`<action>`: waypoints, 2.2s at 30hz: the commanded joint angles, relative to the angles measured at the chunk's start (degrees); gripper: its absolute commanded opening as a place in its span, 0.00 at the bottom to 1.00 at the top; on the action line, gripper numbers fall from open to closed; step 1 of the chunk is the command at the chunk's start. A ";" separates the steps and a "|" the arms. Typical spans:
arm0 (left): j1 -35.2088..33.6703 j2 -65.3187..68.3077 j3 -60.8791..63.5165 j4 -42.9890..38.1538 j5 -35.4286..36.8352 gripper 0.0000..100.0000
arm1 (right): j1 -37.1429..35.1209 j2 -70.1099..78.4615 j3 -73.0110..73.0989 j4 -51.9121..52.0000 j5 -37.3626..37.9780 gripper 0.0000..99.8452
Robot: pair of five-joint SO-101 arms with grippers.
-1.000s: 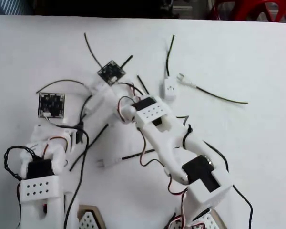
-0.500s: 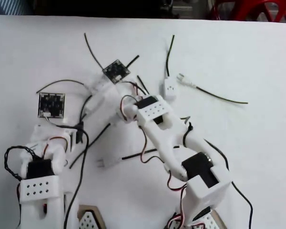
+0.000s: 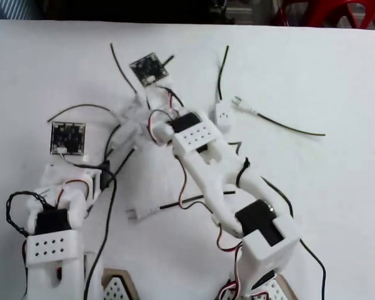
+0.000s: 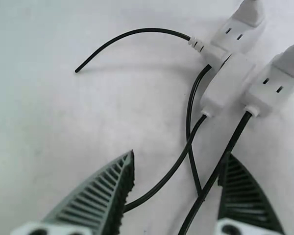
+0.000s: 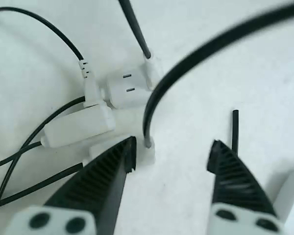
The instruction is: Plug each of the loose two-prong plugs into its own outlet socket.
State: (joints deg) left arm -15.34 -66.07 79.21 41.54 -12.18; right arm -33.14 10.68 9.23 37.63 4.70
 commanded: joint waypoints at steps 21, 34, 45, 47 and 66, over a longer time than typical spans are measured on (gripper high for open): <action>-3.03 -1.19 -0.35 -0.97 0.26 0.28 | 1.27 -23.43 13.98 40.22 -1.23 0.02; -2.86 -1.27 0.44 -1.41 0.26 0.28 | 5.58 -37.93 29.80 40.40 -19.87 0.05; -2.86 -1.27 0.70 -1.41 0.18 0.28 | 7.16 -38.73 40.79 26.15 -23.56 0.17; -2.86 -1.27 0.70 -1.41 0.18 0.28 | 7.16 -37.67 41.58 24.04 -23.65 0.17; -2.86 -1.27 0.79 -1.41 0.18 0.28 | 14.29 -15.69 36.40 15.25 -31.65 0.17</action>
State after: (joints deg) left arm -17.89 -66.07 80.35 41.19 -12.18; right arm -22.42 -7.69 48.09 53.71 -26.51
